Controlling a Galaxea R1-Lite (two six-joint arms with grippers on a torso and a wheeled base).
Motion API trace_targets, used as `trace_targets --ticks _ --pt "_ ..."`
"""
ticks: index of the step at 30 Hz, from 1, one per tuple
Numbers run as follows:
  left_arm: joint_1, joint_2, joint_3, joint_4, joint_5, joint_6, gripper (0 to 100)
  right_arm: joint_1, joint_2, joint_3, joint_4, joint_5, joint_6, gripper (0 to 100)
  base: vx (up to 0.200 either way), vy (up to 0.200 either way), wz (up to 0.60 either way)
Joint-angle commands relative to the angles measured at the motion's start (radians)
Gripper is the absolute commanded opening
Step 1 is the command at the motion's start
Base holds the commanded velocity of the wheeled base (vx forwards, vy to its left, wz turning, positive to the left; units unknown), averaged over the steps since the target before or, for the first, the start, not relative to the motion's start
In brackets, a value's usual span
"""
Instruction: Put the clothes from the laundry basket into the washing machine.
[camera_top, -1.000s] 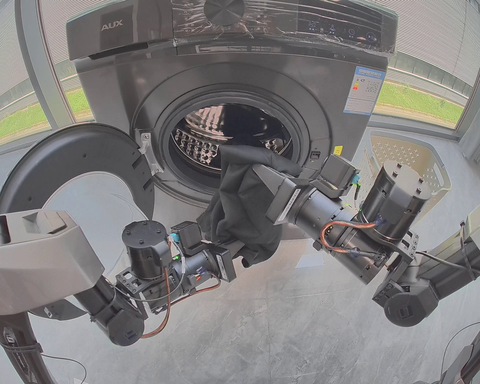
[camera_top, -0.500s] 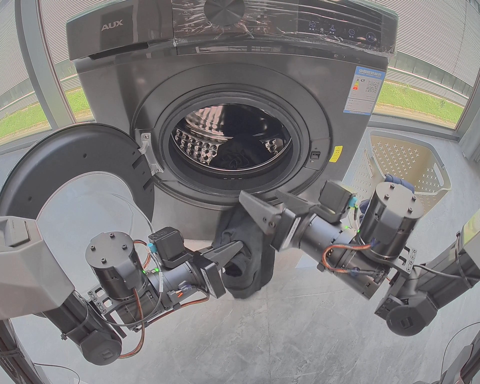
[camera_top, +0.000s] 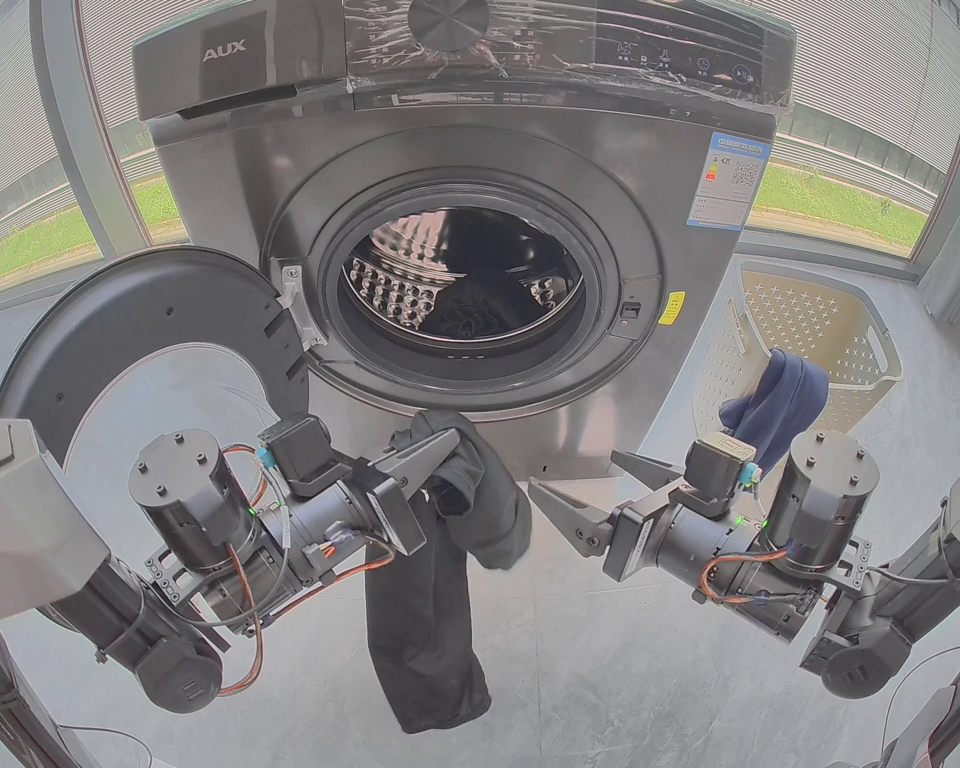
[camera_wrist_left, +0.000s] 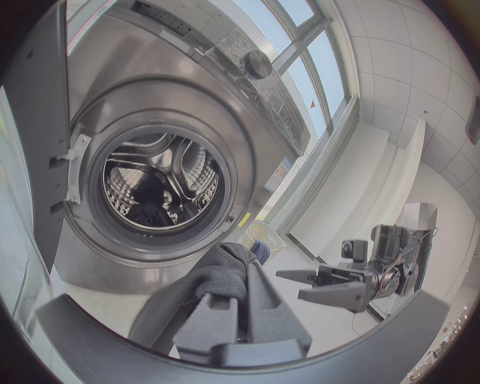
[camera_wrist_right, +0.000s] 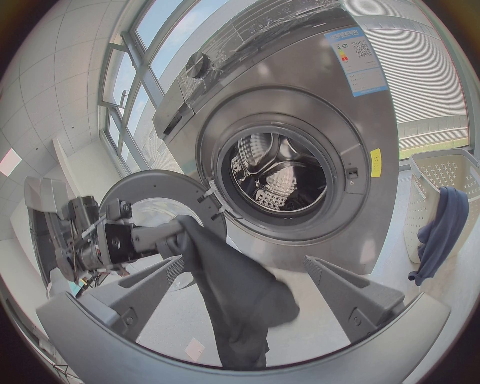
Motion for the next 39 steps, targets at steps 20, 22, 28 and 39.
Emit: trace_targets --ticks 20,22,28,39 --pt "-0.014 -0.016 -0.132 0.002 0.053 0.019 0 0.039 0.222 0.028 -0.152 -0.009 -0.047 100 0.000 0.000 0.00" --pt "-0.014 -0.015 -0.135 0.002 0.059 0.019 0 0.042 0.220 0.026 -0.152 -0.009 -0.048 100 0.000 0.000 0.00" --pt "-0.013 -0.005 -0.137 0.002 0.060 0.019 0 0.047 0.214 0.019 -0.155 -0.009 -0.048 100 0.000 0.000 0.00" --pt "-0.016 -0.009 -0.137 0.002 0.062 0.026 0 0.045 0.303 -0.139 -0.153 -0.006 -0.062 100 0.000 0.000 0.00"
